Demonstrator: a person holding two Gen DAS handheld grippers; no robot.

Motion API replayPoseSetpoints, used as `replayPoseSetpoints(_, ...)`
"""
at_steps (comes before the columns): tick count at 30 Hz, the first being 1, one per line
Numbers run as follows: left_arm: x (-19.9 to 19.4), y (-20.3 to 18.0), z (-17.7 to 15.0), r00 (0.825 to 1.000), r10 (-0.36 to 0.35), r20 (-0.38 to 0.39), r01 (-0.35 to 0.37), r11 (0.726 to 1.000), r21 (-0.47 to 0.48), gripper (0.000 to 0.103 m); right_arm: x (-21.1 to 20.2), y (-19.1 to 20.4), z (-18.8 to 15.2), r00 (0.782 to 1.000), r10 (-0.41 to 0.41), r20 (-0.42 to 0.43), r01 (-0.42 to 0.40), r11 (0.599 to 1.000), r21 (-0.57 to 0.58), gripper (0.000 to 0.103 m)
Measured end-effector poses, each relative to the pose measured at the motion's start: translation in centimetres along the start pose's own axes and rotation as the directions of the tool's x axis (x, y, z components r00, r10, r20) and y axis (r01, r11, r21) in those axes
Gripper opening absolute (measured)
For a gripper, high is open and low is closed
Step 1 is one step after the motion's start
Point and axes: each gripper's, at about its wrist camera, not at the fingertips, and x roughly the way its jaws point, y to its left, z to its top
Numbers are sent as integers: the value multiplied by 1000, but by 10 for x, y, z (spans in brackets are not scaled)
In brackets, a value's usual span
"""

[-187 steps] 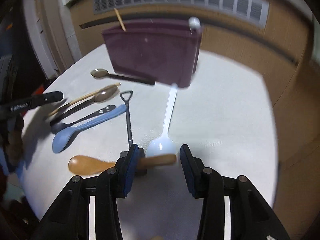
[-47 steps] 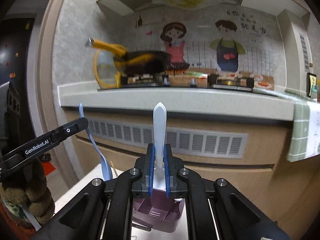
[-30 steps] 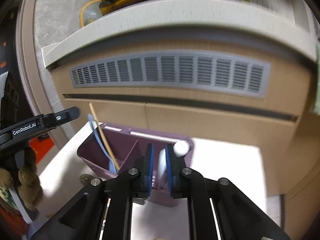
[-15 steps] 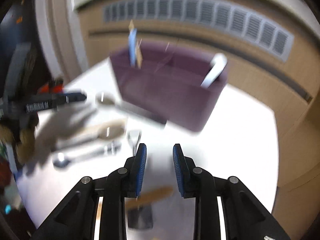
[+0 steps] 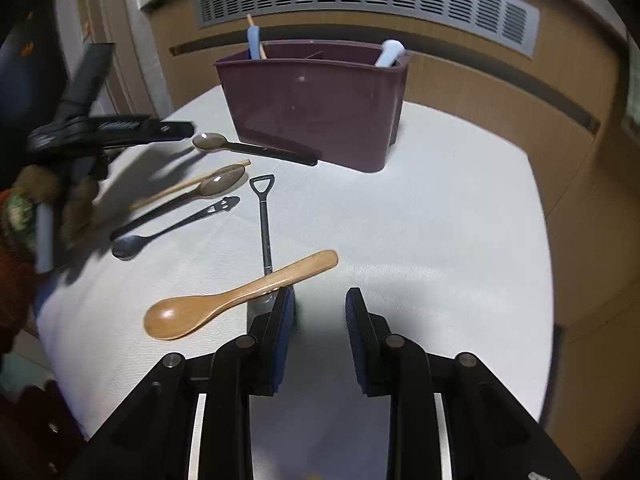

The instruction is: Organize utensils

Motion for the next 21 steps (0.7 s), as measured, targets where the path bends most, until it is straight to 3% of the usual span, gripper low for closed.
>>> replayPoseSetpoints(2, 9, 7, 1, 999, 13, -50, -15, 999, -46, 29, 0, -2, -4, 1000, 25, 1, -25, 999, 23, 25)
replayPoseSetpoints(9, 9, -1, -5, 998, 44, -44, -49, 993, -105, 28, -7, -4, -26, 999, 38, 21, -39, 997, 61, 25)
replayPoseSetpoints(12, 7, -11, -9, 999, 49, -21, -50, 994, -92, 6, -2, -2, -31, 999, 43, 5, -43, 997, 71, 25)
replayPoseSetpoints(15, -17, -25, -15, 993, 81, 88, -79, 997, -20, 2, -1, 1, -36, 999, 35, -1, -35, 997, 70, 25)
replayPoseSetpoints(18, -60, -41, -21, 967, 99, 236, -116, 991, 60, 2, -4, 2, -40, 1000, 24, 7, -25, 998, 62, 25)
replayPoseSetpoints(21, -91, -51, -23, 947, 107, 302, -148, 982, 117, 2, -3, 1, -40, 1000, 13, 8, -13, 998, 60, 25)
